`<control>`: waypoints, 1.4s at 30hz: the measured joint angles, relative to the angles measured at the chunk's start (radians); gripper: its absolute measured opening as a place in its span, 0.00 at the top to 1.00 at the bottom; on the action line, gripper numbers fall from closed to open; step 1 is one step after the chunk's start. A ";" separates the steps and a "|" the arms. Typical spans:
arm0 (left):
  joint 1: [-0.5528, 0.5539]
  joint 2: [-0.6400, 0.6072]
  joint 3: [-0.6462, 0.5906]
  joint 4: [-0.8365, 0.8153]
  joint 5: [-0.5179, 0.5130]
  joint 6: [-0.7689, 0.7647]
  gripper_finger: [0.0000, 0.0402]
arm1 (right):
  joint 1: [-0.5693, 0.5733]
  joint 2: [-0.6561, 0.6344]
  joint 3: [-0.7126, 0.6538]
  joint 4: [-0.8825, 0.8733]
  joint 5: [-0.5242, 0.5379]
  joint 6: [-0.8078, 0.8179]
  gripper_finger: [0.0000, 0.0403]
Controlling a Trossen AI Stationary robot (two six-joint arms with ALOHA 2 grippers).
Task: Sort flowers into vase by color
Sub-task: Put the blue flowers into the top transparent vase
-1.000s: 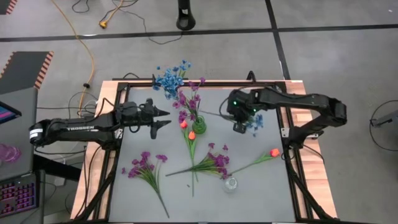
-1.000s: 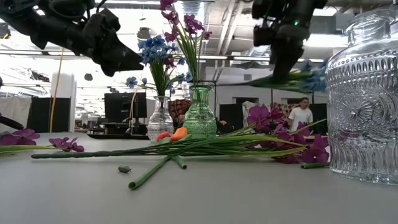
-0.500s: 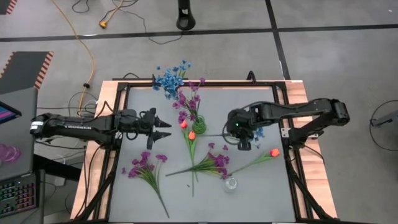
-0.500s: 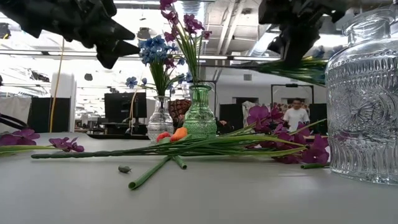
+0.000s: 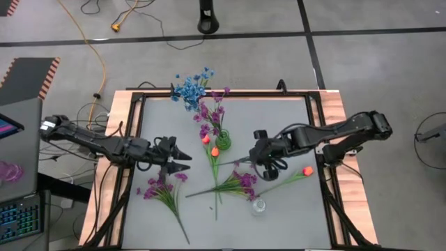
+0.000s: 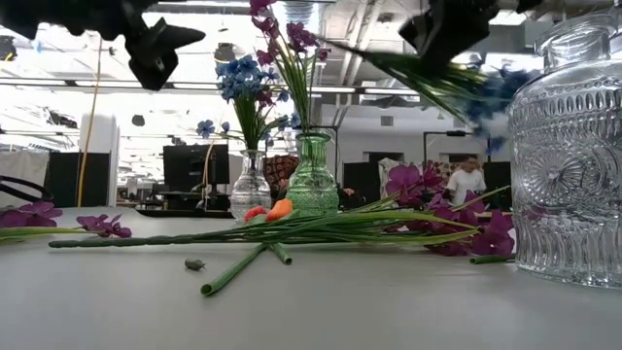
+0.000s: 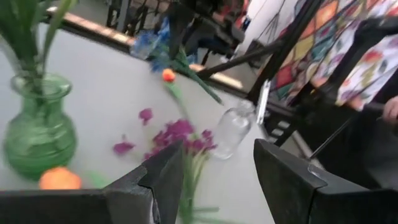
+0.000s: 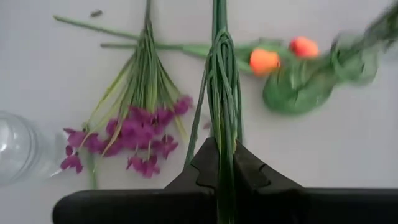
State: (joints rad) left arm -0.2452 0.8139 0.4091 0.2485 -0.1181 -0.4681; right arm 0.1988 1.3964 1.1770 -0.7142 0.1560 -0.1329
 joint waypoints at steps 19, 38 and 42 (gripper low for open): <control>-0.056 0.421 0.036 0.573 -0.008 -0.467 0.55 | 0.148 0.014 0.000 0.311 0.061 -0.472 0.90; -0.057 0.816 0.312 0.540 0.049 -0.667 0.55 | 0.250 0.240 0.000 0.492 0.291 -0.863 0.90; -0.056 0.845 0.314 0.533 0.062 -0.689 0.55 | 0.268 0.261 -0.001 0.510 0.297 -0.913 0.89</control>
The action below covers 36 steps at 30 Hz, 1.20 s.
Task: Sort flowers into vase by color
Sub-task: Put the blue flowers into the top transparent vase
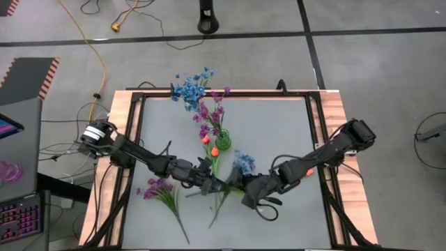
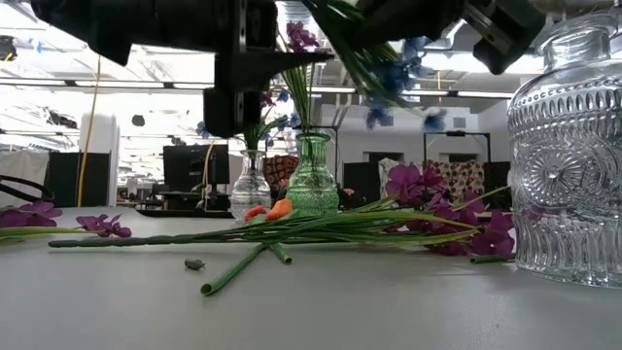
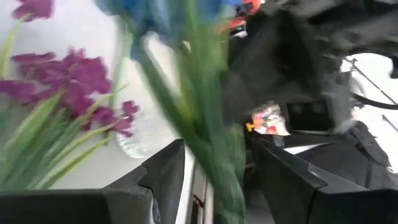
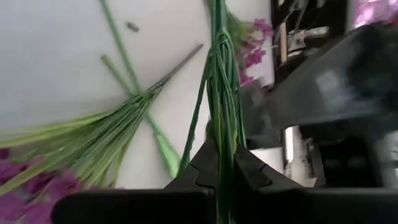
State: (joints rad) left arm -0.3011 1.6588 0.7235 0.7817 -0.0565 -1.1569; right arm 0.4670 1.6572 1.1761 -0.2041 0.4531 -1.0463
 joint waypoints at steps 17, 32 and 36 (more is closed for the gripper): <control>0.001 0.005 -0.003 -0.011 0.034 0.011 0.55 | -0.007 -0.001 0.001 0.048 0.043 -0.002 0.87; 0.000 0.006 -0.003 0.012 0.059 0.011 0.55 | -0.017 -0.002 0.001 0.048 0.042 0.001 0.87; -0.001 0.006 -0.003 0.052 0.071 0.012 0.55 | -0.010 -0.002 0.001 0.019 0.047 0.002 0.87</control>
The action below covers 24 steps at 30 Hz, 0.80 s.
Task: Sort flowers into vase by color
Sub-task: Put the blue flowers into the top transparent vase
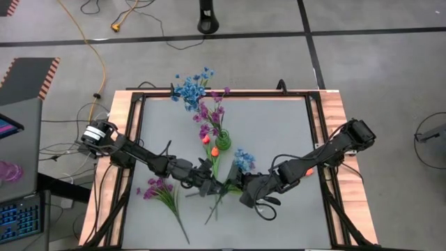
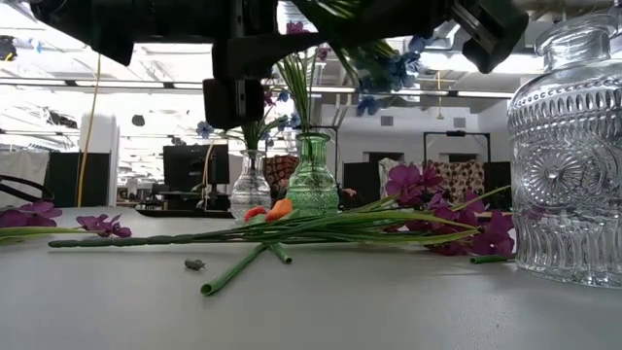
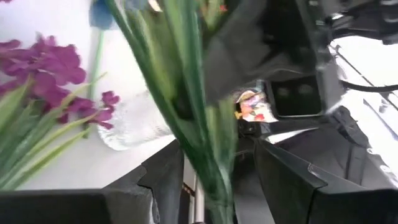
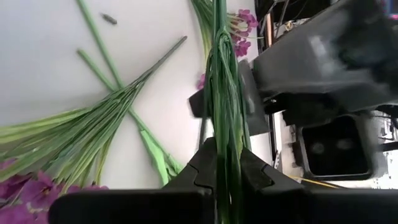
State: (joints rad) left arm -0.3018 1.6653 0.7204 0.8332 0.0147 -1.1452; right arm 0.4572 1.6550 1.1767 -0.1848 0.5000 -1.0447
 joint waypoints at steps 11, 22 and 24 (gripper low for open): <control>0.000 0.000 0.000 0.003 0.000 0.023 0.55 | -0.009 -0.001 0.000 0.005 0.002 -0.001 0.87; 0.000 0.000 0.000 -0.005 -0.027 0.025 0.66 | -0.028 -0.001 0.000 0.017 -0.001 -0.001 0.87; 0.000 0.000 0.000 -0.009 -0.027 0.025 0.74 | -0.027 -0.001 0.000 0.017 -0.001 -0.001 0.87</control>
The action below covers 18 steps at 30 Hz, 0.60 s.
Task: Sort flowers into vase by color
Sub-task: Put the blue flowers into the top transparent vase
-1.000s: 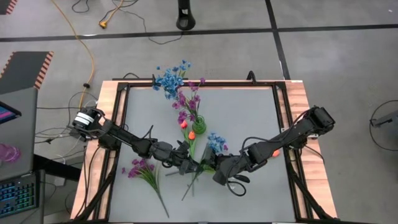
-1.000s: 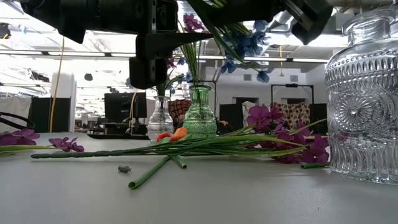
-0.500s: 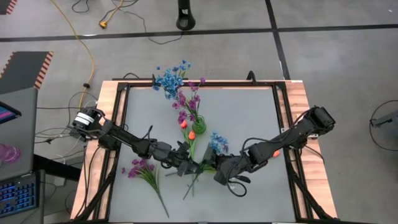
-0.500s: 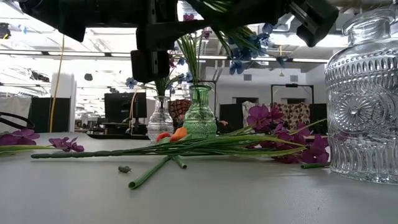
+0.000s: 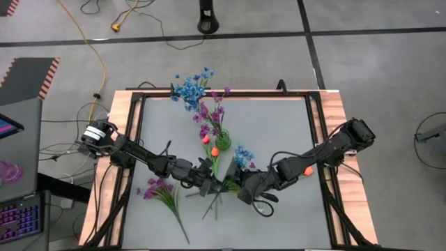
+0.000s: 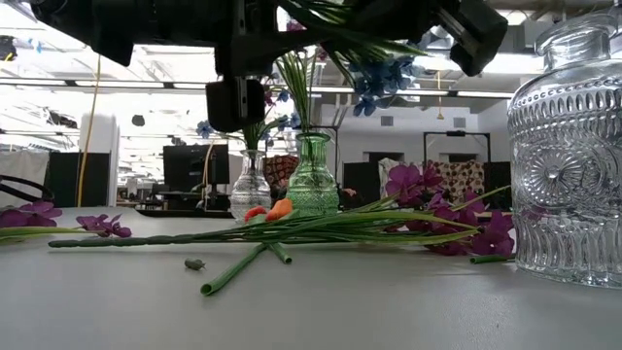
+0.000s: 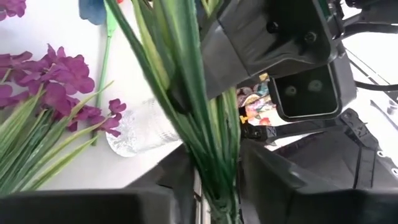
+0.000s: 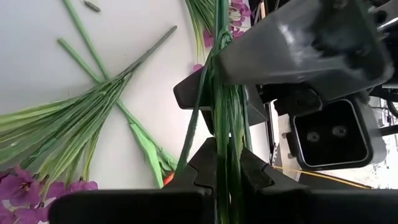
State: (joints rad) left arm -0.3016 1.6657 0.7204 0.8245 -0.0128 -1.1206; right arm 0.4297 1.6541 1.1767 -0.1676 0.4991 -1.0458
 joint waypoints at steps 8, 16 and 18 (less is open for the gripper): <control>0.000 0.000 0.000 -0.013 -0.002 -0.003 0.97 | 0.000 0.000 0.000 0.002 0.000 -0.003 0.87; 0.000 0.000 0.000 -0.019 -0.002 0.000 0.92 | 0.000 0.001 0.000 0.014 0.000 -0.002 0.73; 0.000 0.000 0.000 -0.019 -0.002 0.007 0.93 | 0.002 0.001 0.000 0.032 0.000 0.001 0.67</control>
State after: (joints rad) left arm -0.3016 1.6657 0.7200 0.8055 -0.0147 -1.1140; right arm 0.4322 1.6550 1.1770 -0.1357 0.4988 -1.0447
